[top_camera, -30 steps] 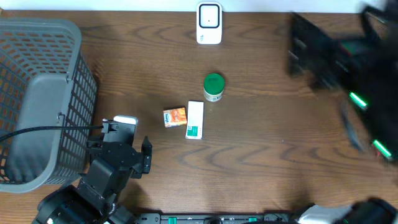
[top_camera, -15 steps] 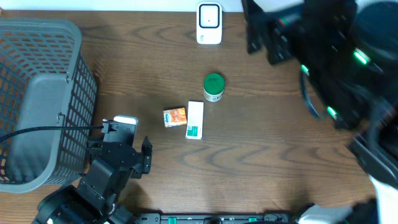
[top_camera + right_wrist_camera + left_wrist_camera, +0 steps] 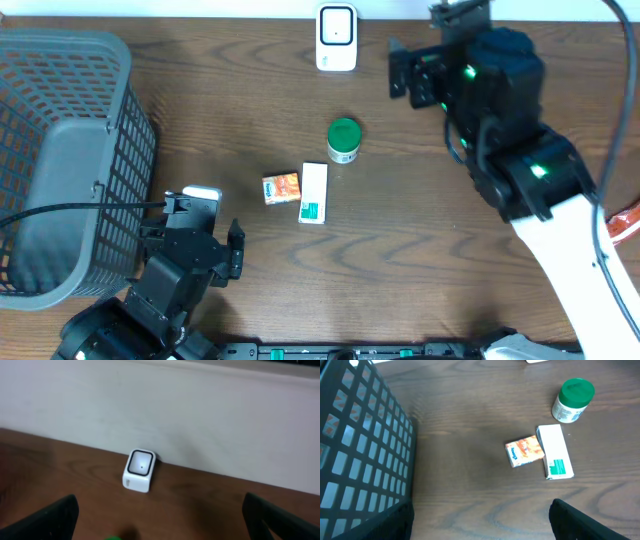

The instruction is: Scan the item barcode

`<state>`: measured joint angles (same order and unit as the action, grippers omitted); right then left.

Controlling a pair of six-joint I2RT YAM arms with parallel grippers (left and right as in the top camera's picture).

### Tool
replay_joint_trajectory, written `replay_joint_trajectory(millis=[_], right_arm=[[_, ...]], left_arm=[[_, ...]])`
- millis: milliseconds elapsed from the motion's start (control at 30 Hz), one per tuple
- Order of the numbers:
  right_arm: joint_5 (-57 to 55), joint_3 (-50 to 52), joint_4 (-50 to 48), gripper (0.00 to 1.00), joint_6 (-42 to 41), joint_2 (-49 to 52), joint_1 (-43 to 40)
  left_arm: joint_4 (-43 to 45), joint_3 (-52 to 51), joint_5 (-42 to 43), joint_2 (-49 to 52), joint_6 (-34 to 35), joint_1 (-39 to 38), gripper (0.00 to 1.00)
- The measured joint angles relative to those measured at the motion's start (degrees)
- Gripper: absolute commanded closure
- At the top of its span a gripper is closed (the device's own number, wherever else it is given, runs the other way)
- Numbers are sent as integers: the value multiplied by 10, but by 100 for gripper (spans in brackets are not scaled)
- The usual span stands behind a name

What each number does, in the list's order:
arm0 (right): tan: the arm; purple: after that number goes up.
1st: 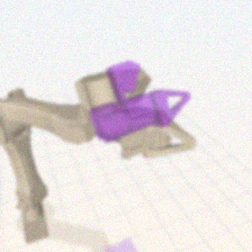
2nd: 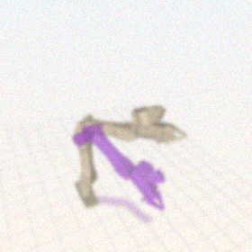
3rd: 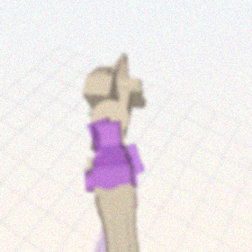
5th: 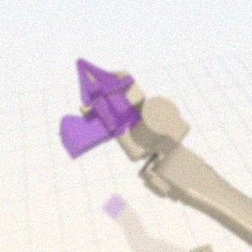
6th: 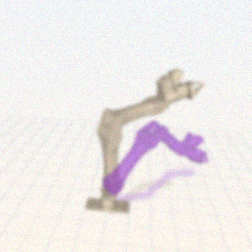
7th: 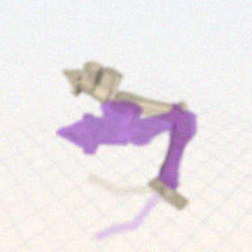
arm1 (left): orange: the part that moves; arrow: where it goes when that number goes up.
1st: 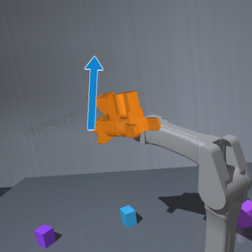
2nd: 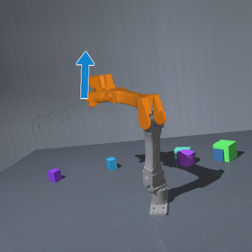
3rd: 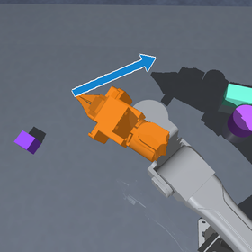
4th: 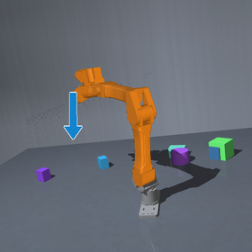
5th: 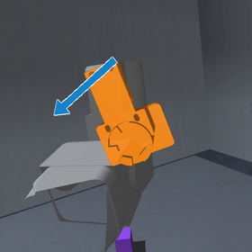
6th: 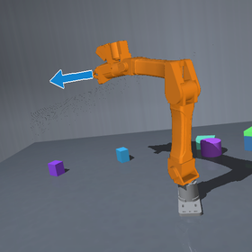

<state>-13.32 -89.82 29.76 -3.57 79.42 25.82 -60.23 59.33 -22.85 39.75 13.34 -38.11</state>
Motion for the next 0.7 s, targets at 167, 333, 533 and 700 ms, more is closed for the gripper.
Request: replay_joint_trajectory(millis=[167, 333, 533, 700], right_arm=[[16, -2, 29, 1, -108, 94, 0], [84, -10, 127, 1, -201, 166, 0], [112, -129, 271, 1, -232, 236, 0], [122, -278, 383, 1, -237, 315, 0]], left_arm=[[0, 0, 0, 0, 0, 0, 15], [0, 0, 0, 0, 0, 0, 15], [0, 0, 0, 0, 0, 0, 15], [0, 0, 0, 0, 0, 0, 15]])
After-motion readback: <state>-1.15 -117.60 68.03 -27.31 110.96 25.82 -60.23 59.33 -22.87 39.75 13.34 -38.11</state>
